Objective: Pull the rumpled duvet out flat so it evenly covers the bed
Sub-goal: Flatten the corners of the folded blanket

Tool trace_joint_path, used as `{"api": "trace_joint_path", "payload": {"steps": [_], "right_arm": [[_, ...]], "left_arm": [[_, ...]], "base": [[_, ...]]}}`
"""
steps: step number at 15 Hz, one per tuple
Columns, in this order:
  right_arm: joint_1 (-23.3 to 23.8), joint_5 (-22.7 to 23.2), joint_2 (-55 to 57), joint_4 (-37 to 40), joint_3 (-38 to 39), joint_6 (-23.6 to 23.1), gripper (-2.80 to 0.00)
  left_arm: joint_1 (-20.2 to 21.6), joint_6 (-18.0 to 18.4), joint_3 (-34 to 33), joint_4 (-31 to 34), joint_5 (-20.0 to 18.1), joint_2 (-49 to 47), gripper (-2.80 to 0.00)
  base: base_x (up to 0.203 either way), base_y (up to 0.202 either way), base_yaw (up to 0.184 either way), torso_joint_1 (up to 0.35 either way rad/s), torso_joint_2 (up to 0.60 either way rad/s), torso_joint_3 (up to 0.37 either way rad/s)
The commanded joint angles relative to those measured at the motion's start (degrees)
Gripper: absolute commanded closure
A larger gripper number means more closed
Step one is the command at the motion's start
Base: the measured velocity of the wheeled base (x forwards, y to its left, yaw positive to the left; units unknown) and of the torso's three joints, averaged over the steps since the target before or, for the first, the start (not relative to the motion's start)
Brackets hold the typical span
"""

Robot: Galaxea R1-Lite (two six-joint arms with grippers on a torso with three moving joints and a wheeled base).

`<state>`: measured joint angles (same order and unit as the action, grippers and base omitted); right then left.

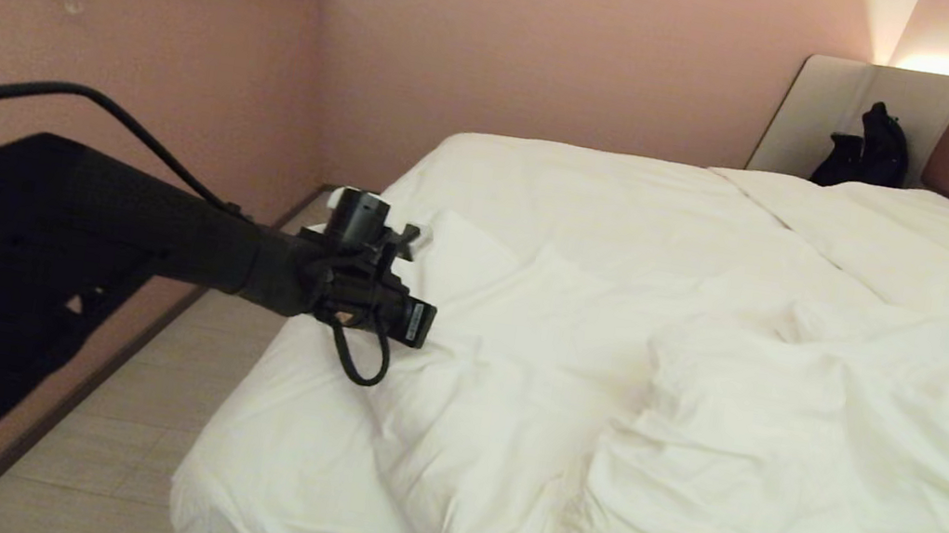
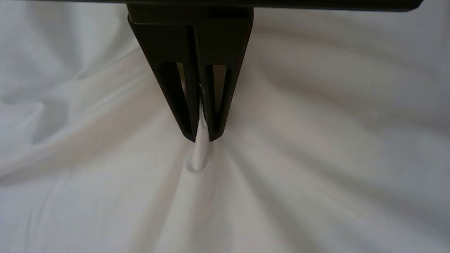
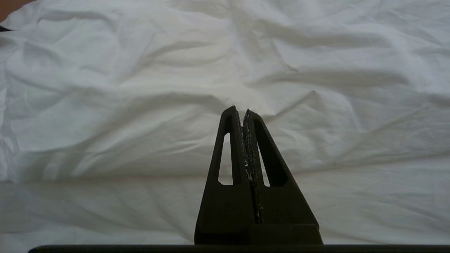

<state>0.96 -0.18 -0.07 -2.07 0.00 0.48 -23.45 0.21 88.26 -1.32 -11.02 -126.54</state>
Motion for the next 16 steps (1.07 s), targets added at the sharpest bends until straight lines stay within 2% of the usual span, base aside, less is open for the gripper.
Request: {"api": "trace_joint_path", "payload": {"steps": [1, 6, 11, 13, 16], "right_arm": [[0.0, 0.0, 0.1, 0.0, 0.0, 0.0, 0.00], [0.0, 0.0, 0.1, 0.0, 0.0, 0.0, 0.00], [0.0, 0.0, 0.1, 0.0, 0.0, 0.0, 0.00], [0.0, 0.0, 0.1, 0.0, 0.0, 0.0, 0.00], [0.0, 0.0, 0.1, 0.0, 0.0, 0.0, 0.00]], "left_arm": [[0.9, 0.4, -8.1, 0.0, 0.0, 10.3, 0.00], [4.9, 0.8, -18.2, 0.1, 0.1, 23.1, 0.00], [7.6, 2.3, -35.7, 0.0, 0.0, 34.5, 0.00], [7.7, 2.5, -41.7, -0.1, 0.0, 36.8, 0.00], [7.8, 2.1, -45.6, -0.3, -0.5, 36.9, 0.00]], "base": [[0.000, 0.000, 0.000, 0.000, 0.00, 0.000], [0.000, 0.000, 0.000, 0.000, 0.00, 0.000], [0.000, 0.000, 0.000, 0.000, 0.00, 0.000], [0.000, 0.000, 0.000, 0.000, 0.00, 0.000], [0.000, 0.000, 0.000, 0.000, 0.00, 0.000]]}}
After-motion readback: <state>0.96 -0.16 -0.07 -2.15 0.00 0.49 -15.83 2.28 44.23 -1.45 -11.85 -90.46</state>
